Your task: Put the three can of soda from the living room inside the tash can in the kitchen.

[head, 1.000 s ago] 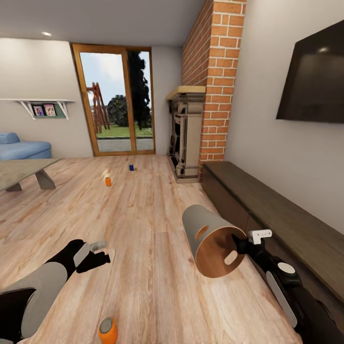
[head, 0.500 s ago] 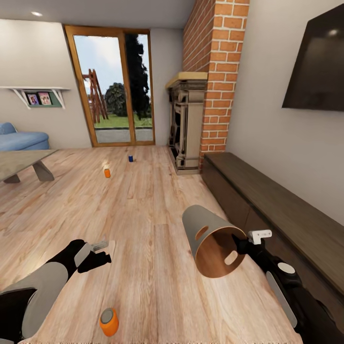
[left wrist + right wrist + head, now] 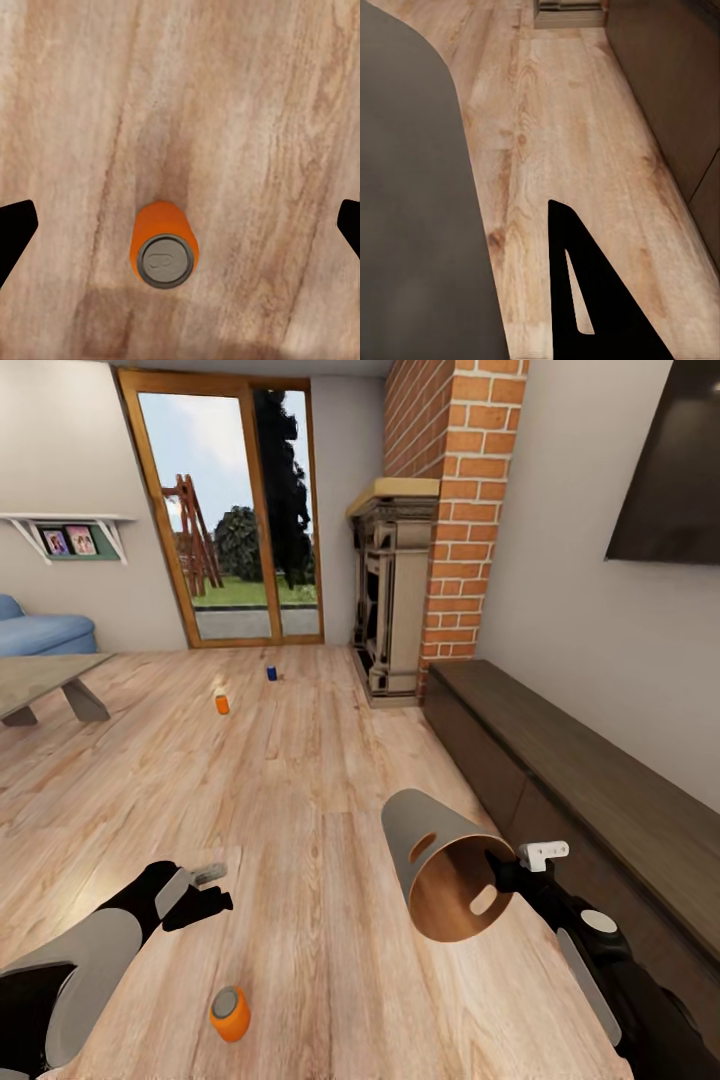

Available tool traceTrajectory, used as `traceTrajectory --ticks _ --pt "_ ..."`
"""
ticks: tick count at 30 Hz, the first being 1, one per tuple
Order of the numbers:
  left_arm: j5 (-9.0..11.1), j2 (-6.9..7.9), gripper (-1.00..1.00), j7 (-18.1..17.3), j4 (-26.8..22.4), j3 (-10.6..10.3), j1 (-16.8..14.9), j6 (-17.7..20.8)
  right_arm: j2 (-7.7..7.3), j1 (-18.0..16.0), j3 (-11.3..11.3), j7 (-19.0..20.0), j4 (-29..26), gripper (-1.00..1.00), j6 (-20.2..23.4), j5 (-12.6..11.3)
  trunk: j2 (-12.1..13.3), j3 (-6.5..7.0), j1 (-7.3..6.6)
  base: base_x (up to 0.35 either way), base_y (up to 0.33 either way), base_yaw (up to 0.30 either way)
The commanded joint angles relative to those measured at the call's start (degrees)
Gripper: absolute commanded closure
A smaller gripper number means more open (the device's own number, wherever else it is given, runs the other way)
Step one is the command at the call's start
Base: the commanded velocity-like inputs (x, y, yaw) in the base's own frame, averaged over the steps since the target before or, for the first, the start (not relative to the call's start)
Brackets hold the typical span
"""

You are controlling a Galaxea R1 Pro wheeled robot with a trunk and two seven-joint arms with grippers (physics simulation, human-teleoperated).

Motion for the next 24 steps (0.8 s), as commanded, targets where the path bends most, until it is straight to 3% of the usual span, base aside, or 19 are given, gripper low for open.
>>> traceTrajectory --ticks 1,11,24 --pt "0.0 0.0 -1.0 0.0 0.0 0.0 0.0 0.0 0.0 0.0 0.0 0.0 -0.1 1.0 0.0 -0.3 0.0 -0.22 0.01 0.0 0.0 0.0" --pt "0.0 -0.06 -1.0 0.0 0.0 0.0 0.0 0.0 0.06 0.0 0.1 -0.3 0.0 1.0 0.0 -0.3 -0.2 -2.44 0.27 0.0 0.0 0.0" --pt "-0.1 -0.08 -1.0 -0.1 0.0 -0.1 0.1 0.0 -0.32 -0.1 -0.1 0.1 -0.1 1.0 0.0 -0.3 -0.2 -2.44 0.27 0.0 0.0 0.0"
